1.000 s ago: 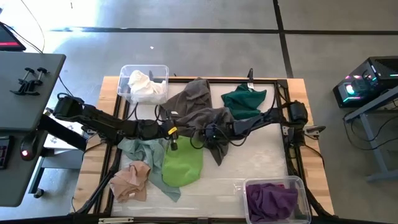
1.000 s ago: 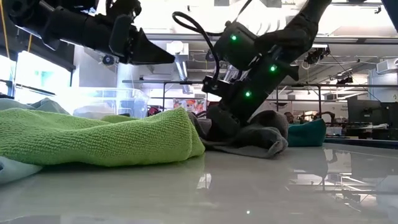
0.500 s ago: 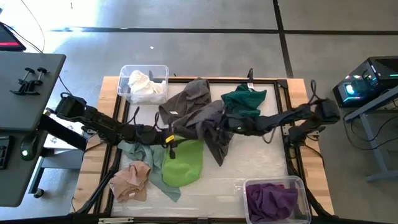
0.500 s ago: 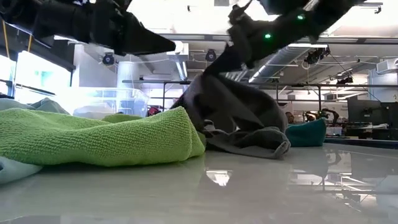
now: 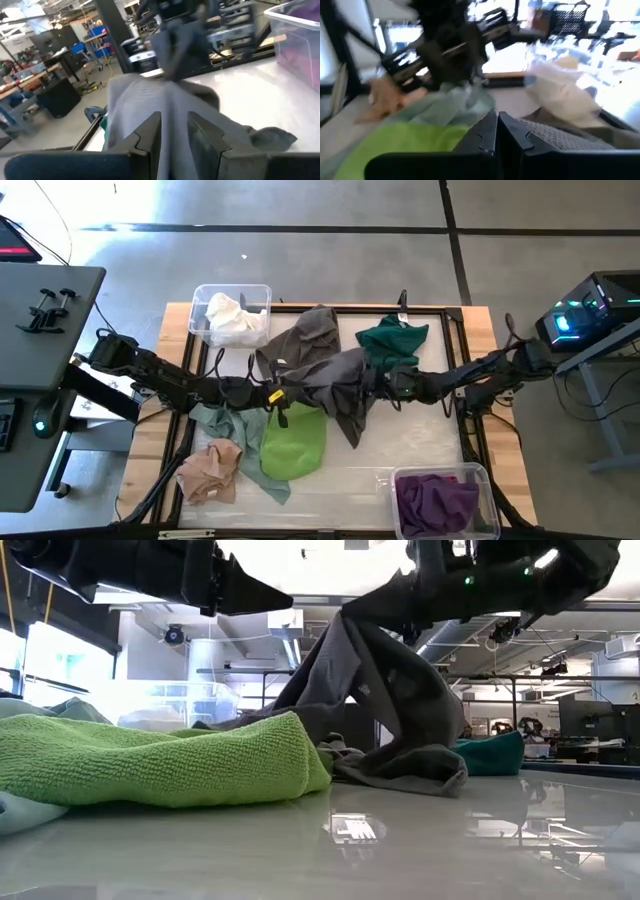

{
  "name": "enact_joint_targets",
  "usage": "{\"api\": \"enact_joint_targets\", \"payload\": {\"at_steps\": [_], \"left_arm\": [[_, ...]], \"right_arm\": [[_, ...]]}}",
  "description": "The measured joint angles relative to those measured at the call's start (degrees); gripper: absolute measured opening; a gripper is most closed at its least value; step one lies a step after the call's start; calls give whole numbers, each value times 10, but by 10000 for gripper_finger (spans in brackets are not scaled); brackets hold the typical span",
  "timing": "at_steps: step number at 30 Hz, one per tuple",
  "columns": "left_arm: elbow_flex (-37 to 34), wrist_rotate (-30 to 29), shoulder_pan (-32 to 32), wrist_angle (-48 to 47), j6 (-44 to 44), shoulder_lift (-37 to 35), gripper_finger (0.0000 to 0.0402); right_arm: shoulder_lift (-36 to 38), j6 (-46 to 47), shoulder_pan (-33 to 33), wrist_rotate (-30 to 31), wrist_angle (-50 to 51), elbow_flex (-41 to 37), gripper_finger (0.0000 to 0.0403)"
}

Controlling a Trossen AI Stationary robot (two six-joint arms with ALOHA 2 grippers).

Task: Sort towels by color in basket
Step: Put the gray towel into the bottom transparent bin

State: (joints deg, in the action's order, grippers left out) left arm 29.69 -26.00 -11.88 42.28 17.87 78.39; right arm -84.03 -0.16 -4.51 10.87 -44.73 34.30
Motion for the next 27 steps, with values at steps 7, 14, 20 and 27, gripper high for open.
{"api": "enact_joint_targets", "payload": {"at_steps": [7,14,20,27], "left_arm": [[0,-15,9,-27,-16,0,80],[0,-18,18,-77,-63,0,80],[0,-19,18,-82,-63,0,80],[0,-22,23,-81,-54,0,80]], "right_arm": [[87,-6,-70,116,382,122,2],[120,-34,-151,325,652,290,1],[122,-106,-195,421,712,407,1],[122,-195,-191,401,709,523,1]]}}
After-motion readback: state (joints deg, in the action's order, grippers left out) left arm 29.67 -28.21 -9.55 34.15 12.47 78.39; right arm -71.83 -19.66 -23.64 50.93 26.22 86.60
